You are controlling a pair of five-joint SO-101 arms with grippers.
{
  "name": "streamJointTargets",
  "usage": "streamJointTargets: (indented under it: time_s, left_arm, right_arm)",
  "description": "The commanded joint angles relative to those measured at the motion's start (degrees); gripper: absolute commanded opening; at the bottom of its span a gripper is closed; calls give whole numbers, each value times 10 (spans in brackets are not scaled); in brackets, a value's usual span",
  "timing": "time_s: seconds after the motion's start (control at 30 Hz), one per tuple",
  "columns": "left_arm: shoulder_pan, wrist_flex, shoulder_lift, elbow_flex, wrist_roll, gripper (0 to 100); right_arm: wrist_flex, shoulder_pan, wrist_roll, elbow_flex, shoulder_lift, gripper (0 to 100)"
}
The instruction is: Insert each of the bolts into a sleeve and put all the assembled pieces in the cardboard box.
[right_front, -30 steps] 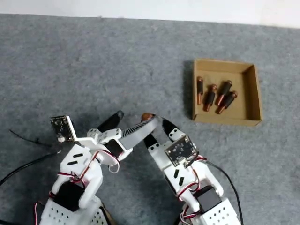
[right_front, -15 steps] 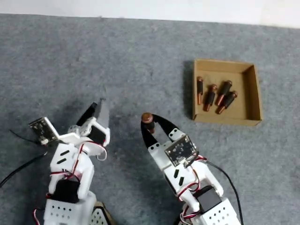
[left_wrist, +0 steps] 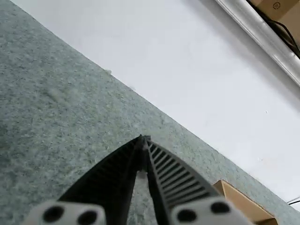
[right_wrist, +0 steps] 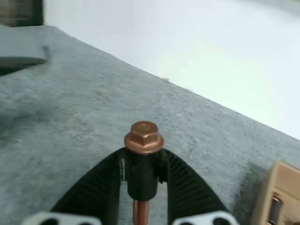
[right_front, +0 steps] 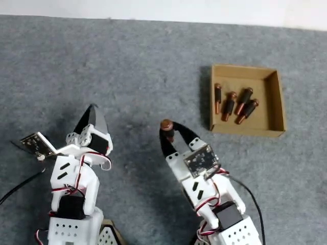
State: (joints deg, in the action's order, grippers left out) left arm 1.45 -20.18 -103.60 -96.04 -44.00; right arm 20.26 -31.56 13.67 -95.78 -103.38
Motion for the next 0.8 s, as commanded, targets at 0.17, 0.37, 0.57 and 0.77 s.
streamJointTargets:
  time_s: [0.17,0.37,0.57,0.77]
  left_arm:
    - [5,12,-6,-12,-3,6]
    - [5,12,-5,-12,-3,6]
    - [5,12,-4,-12,-3,6]
    - [5,11,-2,-12,-3,6]
  right_arm:
    - [-99,146,1,-25,-8,5]
    - [-102,195,1,57,33,5]
    - [-107,216,1,235,303,5]
    - [-106,285,0,491,611,5]
